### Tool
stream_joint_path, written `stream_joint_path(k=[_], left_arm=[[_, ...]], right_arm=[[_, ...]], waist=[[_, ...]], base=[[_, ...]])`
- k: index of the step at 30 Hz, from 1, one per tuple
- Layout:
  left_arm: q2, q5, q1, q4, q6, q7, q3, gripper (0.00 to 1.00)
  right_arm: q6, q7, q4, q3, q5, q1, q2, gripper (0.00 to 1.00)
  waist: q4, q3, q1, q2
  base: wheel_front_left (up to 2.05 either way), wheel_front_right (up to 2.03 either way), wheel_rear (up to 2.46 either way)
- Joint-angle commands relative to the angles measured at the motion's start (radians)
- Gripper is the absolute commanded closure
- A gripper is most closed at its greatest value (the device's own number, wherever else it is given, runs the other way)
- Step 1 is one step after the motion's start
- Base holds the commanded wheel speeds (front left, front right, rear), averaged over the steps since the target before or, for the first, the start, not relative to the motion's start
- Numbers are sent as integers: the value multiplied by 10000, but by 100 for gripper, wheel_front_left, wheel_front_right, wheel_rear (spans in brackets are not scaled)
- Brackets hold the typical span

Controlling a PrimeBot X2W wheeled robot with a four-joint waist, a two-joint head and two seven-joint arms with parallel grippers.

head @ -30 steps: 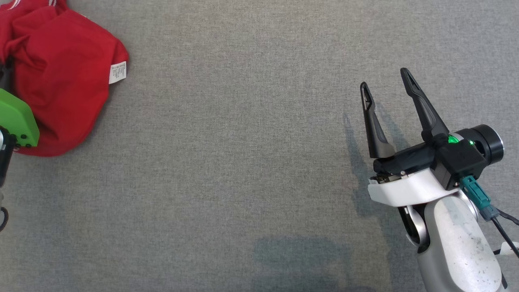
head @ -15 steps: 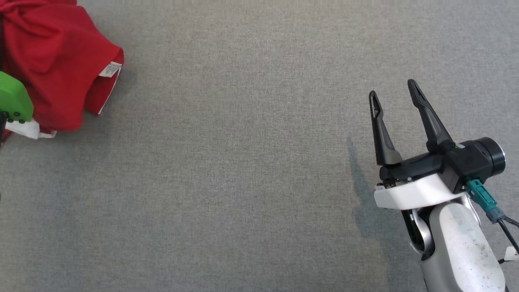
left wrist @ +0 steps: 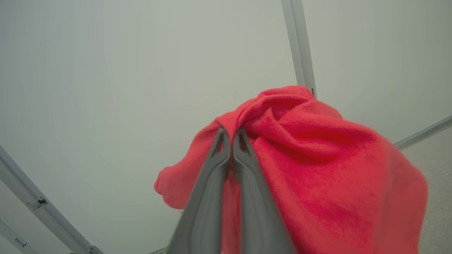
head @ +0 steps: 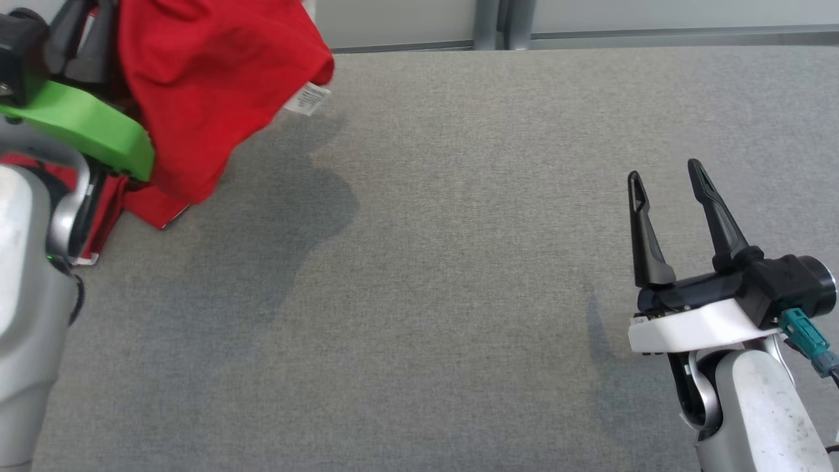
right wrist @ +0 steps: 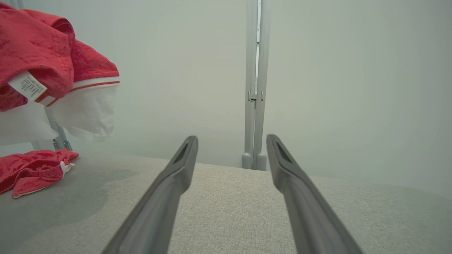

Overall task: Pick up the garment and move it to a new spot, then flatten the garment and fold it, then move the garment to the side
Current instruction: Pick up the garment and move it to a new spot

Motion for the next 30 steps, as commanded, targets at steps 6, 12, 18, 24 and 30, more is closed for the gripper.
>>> stream_joint_path(k=[6,12,18,24,30], left_arm=[[-896,-115,1000,-1261,422,5,-618,100],[-1738,-18,1708,-965,696,-366,-1274,100],[-2611,13,1960,261,824,-953,-1778,100],[-3203,-68,1636,1860,916,-1629,-1834,100],[-3613,-216,1414,3288,1089,-2158,-1675,100]], right_arm=[[1,-35,-113,-280,169,314,-37,0],[1,-35,-235,-590,218,338,-37,0],[1,-34,-313,-683,276,218,-34,0],[1,-34,-347,-421,517,89,-31,0],[1,-34,-263,-302,721,133,-31,0]], waist=[[-1014,-245,0,57],[-1742,-92,0,57],[-2524,199,0,57],[-3360,762,0,57],[-3892,1055,0,57]], base=[[0,0,0],[0,0,0],[0,0,0],[0,0,0],[0,0,0]])
